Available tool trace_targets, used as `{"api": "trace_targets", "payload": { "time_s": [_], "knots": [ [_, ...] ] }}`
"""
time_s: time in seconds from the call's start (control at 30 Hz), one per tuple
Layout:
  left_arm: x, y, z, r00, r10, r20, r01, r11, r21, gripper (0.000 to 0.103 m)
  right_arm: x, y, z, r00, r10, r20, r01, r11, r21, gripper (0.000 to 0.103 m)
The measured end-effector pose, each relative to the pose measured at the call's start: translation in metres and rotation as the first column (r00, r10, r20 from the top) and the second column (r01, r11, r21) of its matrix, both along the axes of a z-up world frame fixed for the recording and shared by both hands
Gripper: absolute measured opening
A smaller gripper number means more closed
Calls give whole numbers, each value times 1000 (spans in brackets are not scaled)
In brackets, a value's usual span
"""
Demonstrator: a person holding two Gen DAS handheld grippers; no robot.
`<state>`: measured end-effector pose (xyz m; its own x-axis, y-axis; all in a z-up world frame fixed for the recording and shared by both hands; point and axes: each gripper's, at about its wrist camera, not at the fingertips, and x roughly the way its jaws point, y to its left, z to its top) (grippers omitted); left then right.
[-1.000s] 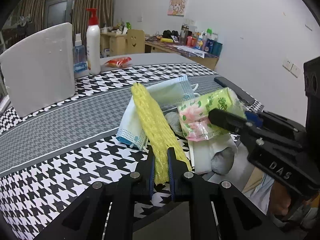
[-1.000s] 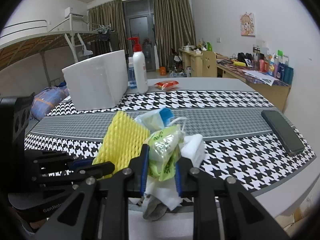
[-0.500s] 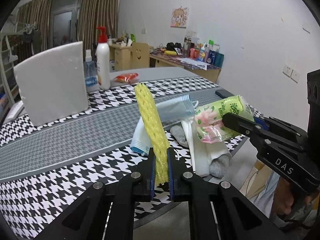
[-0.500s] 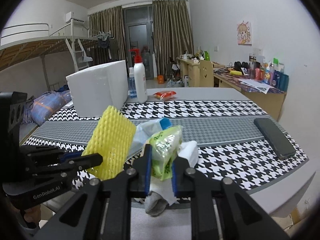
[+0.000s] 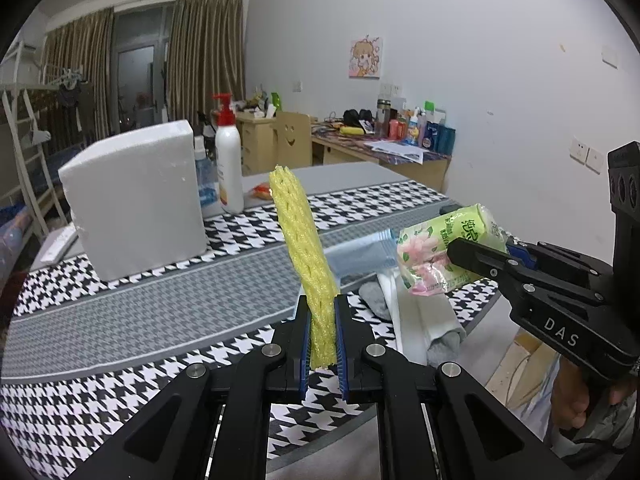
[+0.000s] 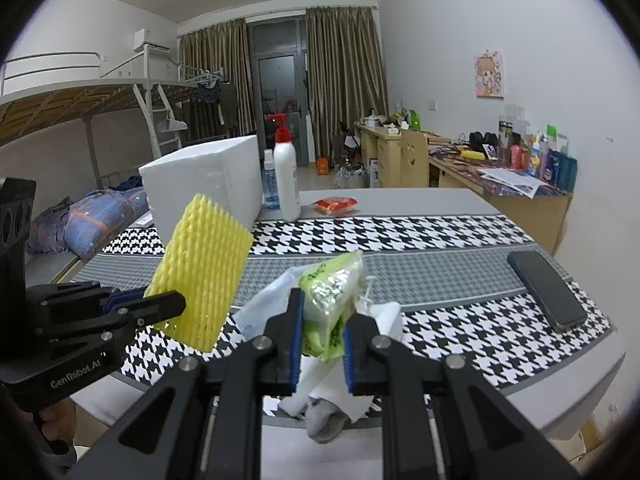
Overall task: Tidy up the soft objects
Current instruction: 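Lift the yellow mesh with the left tool while the right tool lifts the tissue pack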
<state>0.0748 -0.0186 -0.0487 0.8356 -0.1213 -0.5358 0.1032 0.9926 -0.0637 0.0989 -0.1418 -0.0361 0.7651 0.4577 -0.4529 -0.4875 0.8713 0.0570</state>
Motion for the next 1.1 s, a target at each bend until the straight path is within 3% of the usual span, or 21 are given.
{"api": "trace_targets", "payload": {
  "time_s": [1.1],
  "knots": [
    [11,36,60,989,76,130,-82,996,41,11,8,28,45,994,49,100,-53,998,35,20]
  ]
}}
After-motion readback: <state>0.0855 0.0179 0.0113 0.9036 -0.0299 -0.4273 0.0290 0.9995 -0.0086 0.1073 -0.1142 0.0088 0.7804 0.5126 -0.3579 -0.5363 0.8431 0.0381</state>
